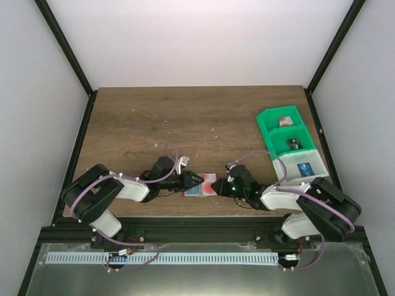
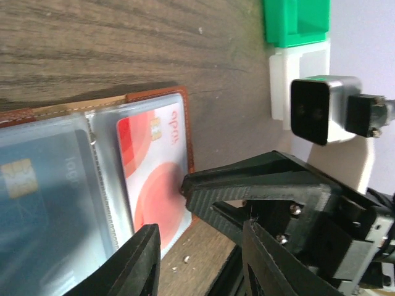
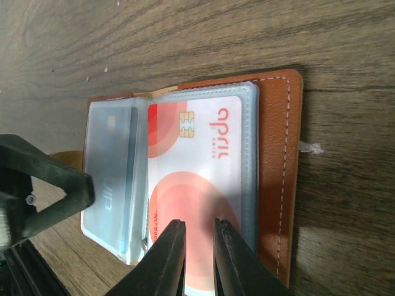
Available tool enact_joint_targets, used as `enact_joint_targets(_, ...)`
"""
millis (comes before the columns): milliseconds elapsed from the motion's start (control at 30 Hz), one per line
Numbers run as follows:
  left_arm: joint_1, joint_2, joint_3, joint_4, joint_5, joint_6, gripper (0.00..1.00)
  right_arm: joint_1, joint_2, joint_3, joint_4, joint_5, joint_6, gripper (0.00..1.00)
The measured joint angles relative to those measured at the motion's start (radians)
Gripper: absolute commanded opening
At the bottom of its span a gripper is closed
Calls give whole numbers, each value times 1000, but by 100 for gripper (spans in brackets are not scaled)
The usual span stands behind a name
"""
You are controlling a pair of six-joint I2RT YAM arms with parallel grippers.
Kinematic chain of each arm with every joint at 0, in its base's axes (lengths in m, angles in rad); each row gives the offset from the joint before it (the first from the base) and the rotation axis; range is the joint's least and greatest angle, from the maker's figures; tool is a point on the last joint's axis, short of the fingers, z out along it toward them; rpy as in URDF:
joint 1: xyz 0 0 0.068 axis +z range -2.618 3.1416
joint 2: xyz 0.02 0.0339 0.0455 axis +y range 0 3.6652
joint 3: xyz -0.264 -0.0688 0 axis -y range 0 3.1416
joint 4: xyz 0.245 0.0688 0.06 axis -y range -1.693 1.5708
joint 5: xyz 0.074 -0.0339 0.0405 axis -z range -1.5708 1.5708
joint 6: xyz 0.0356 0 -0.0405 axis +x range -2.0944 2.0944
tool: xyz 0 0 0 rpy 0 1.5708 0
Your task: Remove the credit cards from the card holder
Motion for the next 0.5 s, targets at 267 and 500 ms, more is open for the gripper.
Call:
enact_joint_targets(267, 0, 65, 0, 2, -21, 19, 40, 0, 20, 0, 33, 0, 7, 15)
enact_joint_targets(500, -2, 111, 8, 40, -34, 26, 38, 0, 22, 0, 35, 0, 10, 15)
